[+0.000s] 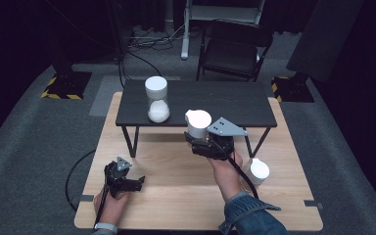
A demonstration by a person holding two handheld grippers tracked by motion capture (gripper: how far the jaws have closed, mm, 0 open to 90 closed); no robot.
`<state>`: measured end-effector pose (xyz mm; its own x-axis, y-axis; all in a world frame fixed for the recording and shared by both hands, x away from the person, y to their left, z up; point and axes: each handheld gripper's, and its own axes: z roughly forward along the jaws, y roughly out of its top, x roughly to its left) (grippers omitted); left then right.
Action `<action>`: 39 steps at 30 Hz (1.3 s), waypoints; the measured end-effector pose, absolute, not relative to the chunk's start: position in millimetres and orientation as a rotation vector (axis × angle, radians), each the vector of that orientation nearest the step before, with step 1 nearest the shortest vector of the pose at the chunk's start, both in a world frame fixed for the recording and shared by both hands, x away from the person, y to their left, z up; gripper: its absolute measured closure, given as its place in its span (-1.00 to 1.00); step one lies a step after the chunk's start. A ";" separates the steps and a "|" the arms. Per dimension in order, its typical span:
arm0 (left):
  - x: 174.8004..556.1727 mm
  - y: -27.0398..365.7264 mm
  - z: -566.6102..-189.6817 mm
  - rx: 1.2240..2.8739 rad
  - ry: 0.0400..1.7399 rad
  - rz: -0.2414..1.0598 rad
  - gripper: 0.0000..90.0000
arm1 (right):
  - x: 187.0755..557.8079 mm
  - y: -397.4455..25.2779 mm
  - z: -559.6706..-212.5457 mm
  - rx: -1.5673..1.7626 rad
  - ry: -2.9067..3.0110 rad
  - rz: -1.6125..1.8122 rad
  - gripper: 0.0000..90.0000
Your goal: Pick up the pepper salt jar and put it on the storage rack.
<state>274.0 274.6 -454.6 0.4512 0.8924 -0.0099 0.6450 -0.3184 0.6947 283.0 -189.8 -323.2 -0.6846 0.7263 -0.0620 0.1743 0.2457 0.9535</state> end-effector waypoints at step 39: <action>274.1 274.7 -454.6 2.072 1.279 0.506 -1.00 | 323.9 -178.8 -281.1 0.877 1.962 1.459 -0.34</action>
